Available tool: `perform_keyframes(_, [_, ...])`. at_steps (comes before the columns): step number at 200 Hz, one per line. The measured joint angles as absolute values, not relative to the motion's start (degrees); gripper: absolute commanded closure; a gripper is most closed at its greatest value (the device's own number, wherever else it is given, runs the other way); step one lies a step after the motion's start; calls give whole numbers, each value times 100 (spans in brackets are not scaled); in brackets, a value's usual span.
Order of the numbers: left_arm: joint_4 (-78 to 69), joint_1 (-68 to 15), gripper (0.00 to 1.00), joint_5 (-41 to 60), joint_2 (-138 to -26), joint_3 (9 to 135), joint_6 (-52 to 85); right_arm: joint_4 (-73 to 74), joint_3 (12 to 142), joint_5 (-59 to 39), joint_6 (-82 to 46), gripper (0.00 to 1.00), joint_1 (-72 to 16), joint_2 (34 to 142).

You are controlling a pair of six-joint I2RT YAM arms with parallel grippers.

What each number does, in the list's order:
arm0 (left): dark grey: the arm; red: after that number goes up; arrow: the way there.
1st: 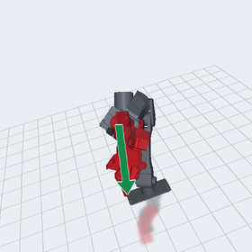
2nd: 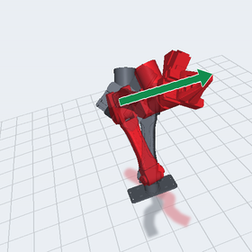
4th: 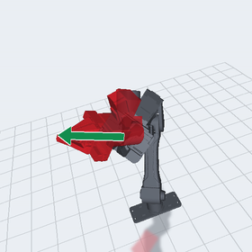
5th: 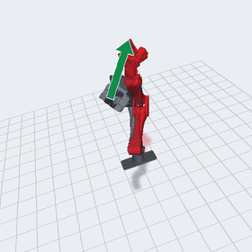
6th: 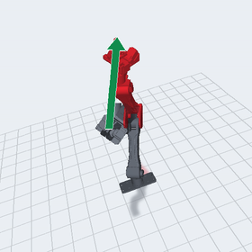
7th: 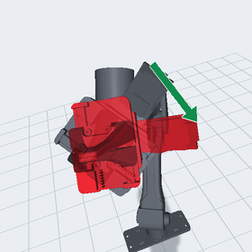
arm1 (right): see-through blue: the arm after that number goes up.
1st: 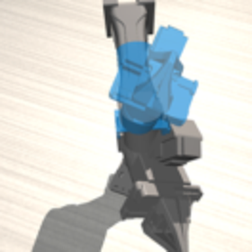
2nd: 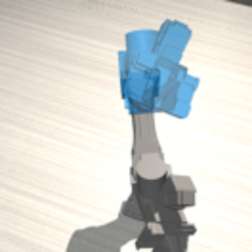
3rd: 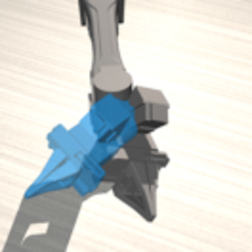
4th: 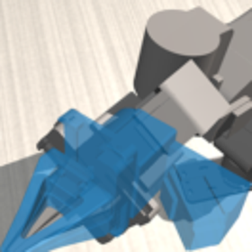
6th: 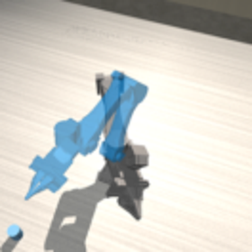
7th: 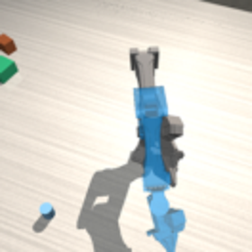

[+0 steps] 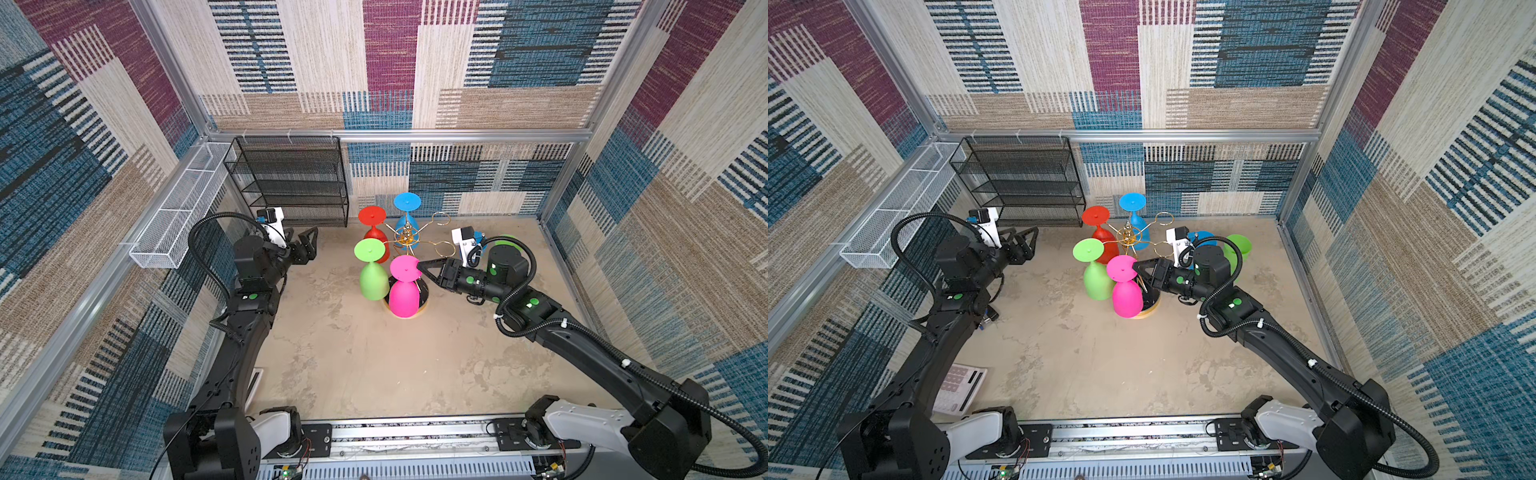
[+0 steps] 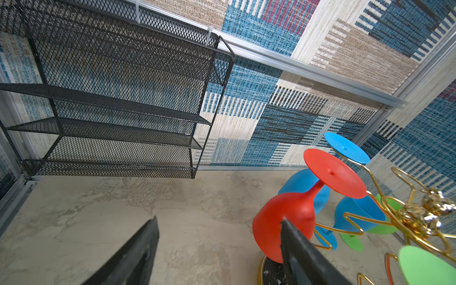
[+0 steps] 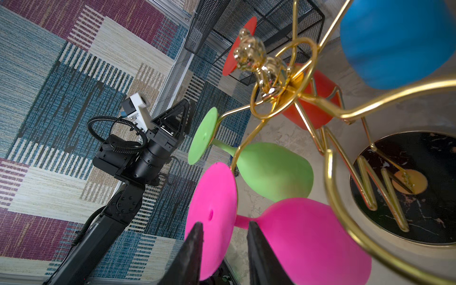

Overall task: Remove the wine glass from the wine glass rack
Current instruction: 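Move the right gripper toward the pink glass on the rack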

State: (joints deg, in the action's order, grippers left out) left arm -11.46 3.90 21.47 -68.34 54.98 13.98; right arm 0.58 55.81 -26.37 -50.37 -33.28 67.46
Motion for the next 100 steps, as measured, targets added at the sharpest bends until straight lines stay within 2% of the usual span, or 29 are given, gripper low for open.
perform_keyframes(100, [-1179,427,21,2169,-6834,5496,1439,191,5623,-2657,-5179,83,-3334,6888])
